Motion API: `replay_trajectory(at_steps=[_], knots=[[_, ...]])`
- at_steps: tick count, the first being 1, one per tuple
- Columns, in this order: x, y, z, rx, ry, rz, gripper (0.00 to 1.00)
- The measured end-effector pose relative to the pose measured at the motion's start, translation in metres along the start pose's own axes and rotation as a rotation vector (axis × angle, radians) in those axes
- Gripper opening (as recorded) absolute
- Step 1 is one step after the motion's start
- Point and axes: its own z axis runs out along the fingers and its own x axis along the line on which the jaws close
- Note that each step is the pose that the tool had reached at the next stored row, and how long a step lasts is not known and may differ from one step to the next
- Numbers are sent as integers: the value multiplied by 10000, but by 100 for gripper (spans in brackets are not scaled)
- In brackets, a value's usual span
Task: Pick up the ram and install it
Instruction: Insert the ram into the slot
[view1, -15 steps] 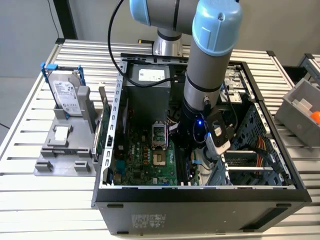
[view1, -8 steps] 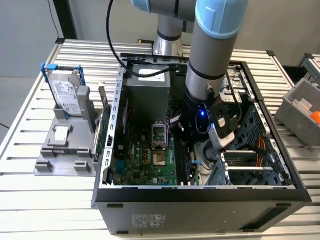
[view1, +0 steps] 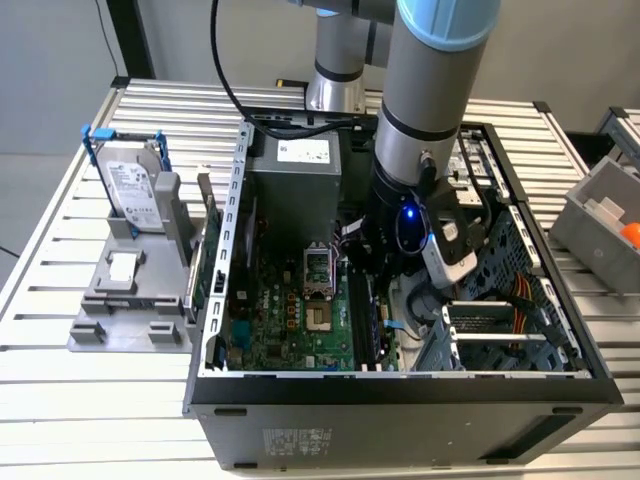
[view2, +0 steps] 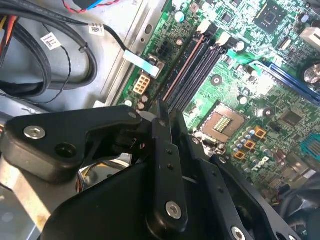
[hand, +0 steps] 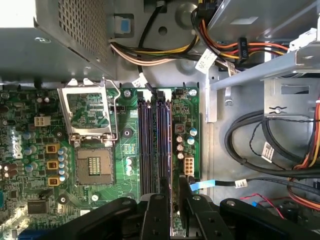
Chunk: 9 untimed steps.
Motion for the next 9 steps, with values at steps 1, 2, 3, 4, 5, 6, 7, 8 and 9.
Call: replay_trajectory(at_steps=[1,2,3,4,5,6,7,8,9], knots=[[0,0,0,-2,0,1,0],[0,0,0,-3,0,2,0],[0,0,0,-3,0,2,0],[0,0,0,-3,0,1,0],[0,0,0,-3,0,1,0],[0,-1,0,-3,1,1,0],[0,-1,0,-3,0,1,0],[0,-2,0,-3,0,1,0],[0,-2,0,-3,0,1,0]])
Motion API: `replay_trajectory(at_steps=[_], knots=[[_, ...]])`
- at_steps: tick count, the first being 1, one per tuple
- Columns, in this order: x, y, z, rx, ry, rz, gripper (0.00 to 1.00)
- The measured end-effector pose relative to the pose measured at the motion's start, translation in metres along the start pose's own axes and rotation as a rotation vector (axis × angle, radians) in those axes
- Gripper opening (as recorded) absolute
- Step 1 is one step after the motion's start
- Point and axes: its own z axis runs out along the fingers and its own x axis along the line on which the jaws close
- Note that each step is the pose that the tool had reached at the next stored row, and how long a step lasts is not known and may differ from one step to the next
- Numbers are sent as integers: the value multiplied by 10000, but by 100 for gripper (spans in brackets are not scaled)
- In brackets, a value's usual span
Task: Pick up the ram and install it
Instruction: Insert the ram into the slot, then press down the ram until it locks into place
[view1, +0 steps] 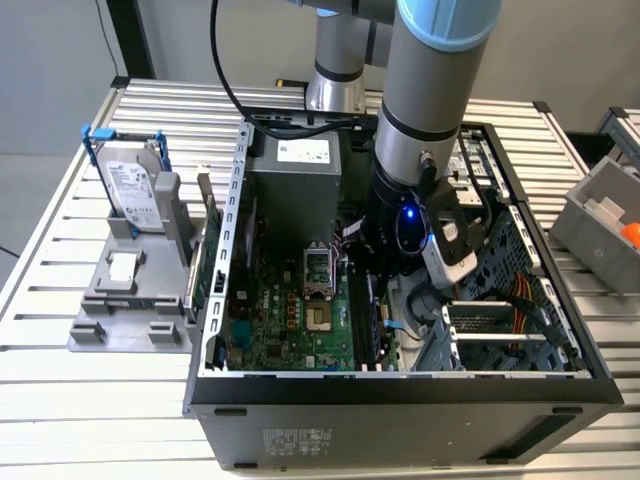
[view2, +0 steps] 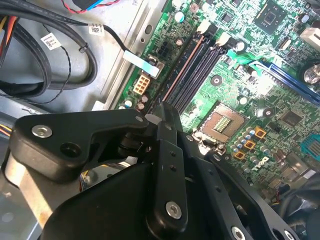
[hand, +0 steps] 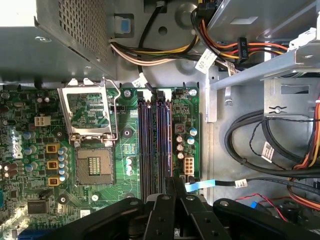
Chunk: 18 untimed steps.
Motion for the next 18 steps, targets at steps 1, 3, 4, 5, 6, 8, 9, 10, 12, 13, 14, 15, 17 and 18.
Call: replay_trajectory(at_steps=[1,3,4,5,6,8,9,10,12,13,14,15,17,18], knots=[[0,0,0,0,0,0,0],[0,0,0,1,0,0,0],[0,0,0,0,0,0,0],[0,-1,0,0,0,0,0],[0,0,0,-1,0,0,0],[0,-1,0,0,0,0,0],[0,-1,0,0,0,-1,0],[0,-1,0,-1,0,-23,0],[0,-1,0,-6,-2,-186,0],[0,-1,0,-11,-3,-300,0],[0,-1,0,-18,-5,-427,0],[0,-1,0,-28,-7,-544,0],[0,-1,0,-46,-9,-757,0],[-1,-1,0,-55,-10,-856,0]])
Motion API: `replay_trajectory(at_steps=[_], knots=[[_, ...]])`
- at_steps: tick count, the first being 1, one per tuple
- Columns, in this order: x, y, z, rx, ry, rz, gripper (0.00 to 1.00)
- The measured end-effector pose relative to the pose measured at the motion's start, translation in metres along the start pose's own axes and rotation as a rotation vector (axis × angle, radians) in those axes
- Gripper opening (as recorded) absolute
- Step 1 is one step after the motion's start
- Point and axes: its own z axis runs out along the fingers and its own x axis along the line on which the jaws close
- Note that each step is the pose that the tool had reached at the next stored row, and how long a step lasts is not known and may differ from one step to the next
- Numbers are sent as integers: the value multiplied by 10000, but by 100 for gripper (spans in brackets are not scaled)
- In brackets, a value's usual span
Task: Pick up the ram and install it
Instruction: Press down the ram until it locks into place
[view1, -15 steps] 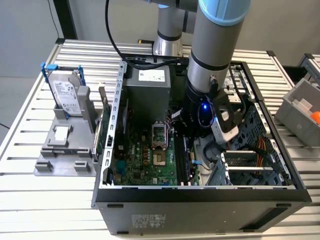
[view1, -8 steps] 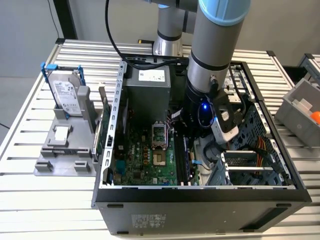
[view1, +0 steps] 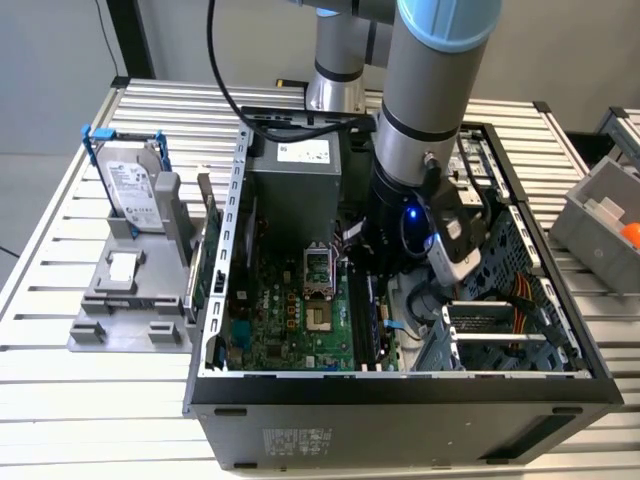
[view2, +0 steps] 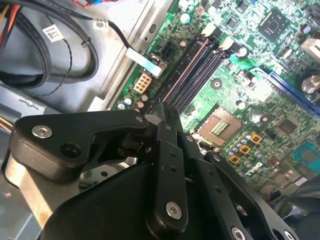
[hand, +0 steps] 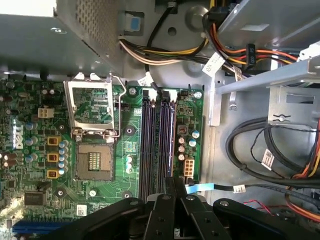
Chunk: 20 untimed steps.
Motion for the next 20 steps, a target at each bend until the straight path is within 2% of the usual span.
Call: replay_trajectory(at_steps=[20], knots=[[0,0,-1,-87,-20,-2271,0]])
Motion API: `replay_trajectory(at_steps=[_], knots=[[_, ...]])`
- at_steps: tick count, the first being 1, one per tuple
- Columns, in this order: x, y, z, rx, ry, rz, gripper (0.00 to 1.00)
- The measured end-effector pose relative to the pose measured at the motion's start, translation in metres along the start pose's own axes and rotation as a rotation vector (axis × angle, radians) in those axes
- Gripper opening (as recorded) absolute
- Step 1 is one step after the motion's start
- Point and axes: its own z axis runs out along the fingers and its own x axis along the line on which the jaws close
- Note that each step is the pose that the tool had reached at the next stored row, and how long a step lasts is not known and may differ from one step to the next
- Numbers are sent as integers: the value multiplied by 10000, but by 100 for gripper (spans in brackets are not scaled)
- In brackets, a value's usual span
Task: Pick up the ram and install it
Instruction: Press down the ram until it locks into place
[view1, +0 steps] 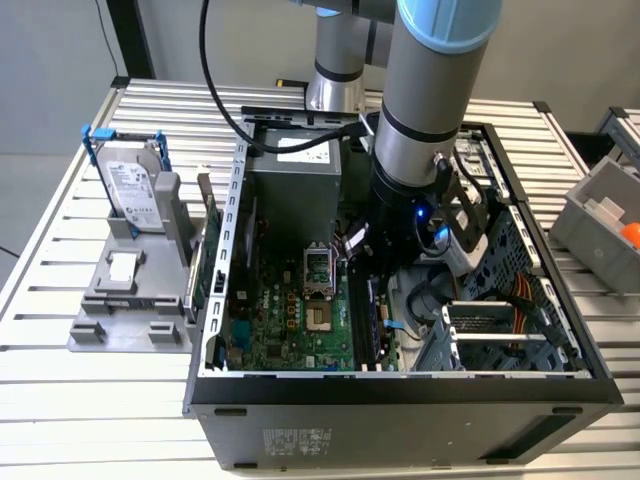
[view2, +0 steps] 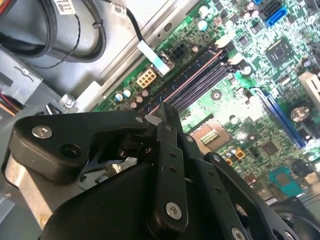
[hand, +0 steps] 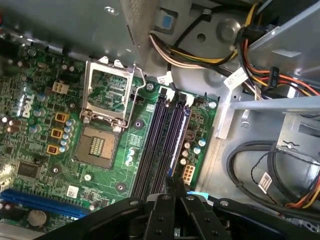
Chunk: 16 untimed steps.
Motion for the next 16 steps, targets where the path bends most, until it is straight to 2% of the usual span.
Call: replay_trajectory(at_steps=[10,16], knots=[[0,0,0,-41,-10,-1233,0],[-1,4,0,-58,-14,-1798,0]])
